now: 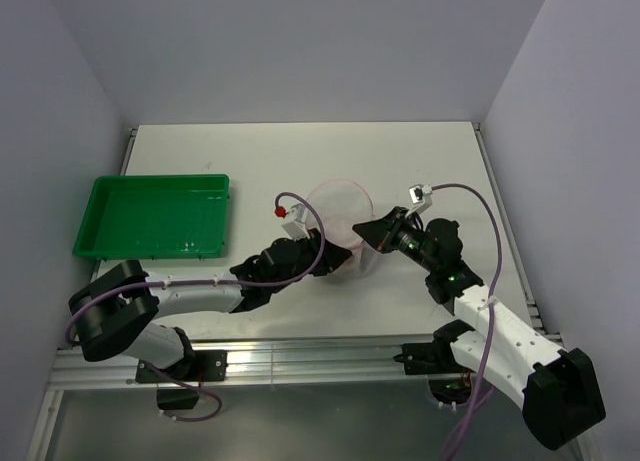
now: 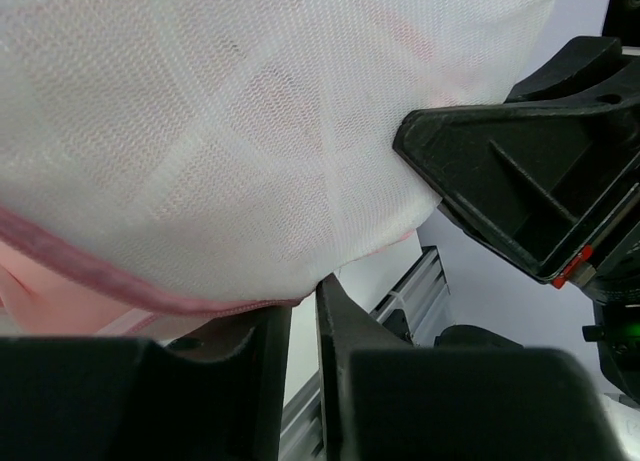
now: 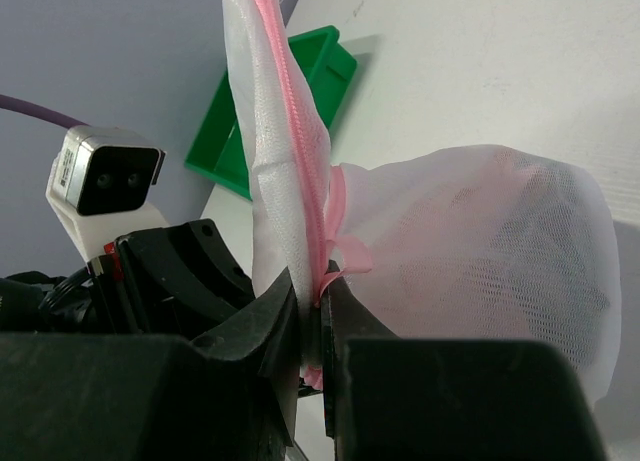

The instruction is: Place the bra in the laundry bag and zip it closed

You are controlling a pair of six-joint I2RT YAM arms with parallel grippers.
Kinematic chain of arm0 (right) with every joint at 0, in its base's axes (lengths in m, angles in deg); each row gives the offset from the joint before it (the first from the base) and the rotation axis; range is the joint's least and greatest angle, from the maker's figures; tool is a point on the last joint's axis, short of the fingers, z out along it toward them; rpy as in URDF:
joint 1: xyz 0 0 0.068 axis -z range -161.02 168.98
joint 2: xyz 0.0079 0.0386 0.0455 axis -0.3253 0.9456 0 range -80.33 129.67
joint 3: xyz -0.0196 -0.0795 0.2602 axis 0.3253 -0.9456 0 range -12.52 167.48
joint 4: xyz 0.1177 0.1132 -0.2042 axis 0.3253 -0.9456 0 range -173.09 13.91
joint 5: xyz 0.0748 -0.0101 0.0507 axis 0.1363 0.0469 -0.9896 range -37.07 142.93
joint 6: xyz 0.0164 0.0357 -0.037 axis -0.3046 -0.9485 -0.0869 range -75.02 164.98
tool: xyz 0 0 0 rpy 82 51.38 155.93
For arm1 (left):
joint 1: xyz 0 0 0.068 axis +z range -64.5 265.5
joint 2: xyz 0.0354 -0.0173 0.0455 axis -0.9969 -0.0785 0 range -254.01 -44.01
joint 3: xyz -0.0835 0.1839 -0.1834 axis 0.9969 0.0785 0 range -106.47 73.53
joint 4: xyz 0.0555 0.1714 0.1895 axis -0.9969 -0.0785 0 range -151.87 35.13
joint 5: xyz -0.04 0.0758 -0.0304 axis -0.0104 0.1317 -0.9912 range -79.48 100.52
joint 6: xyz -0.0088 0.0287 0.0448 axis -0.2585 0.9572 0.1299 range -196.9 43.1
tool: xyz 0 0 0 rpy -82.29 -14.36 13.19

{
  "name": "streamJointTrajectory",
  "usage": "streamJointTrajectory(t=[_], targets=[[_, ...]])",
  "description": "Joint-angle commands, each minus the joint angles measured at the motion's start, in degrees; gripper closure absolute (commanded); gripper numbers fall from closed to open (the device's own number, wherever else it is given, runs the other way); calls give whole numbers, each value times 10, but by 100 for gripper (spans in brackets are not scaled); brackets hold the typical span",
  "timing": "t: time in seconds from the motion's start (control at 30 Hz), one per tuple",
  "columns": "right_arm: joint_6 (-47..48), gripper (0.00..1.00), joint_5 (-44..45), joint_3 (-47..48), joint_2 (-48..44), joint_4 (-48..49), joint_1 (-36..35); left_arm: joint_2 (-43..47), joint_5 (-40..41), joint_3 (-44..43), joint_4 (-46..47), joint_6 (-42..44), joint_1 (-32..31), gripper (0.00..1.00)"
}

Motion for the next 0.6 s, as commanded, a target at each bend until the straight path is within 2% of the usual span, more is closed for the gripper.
streamJointTrajectory(t=[0.0, 0.13, 0.23, 0.33, 0.43, 0.57], targets=[[1, 100, -5, -1, -2, 35, 1, -4, 8, -16, 15, 10, 3, 80], [-3, 100, -8, -7, 0, 42, 1, 0, 8, 6, 37, -3, 3, 89], [5, 100, -3, -2, 7, 34, 2, 8, 14, -5, 5, 8, 3, 99], [14, 100, -2, 7, 13, 31, 2, 30, 19, 23, 19, 5, 3, 100], [32, 100, 5, 21, 25, 23, 4, 53, 31, 18, -30, 28, 3, 100], [59, 100, -38, 53, 61, 11, 20, 102, 52, 62, -58, 47, 3, 100]])
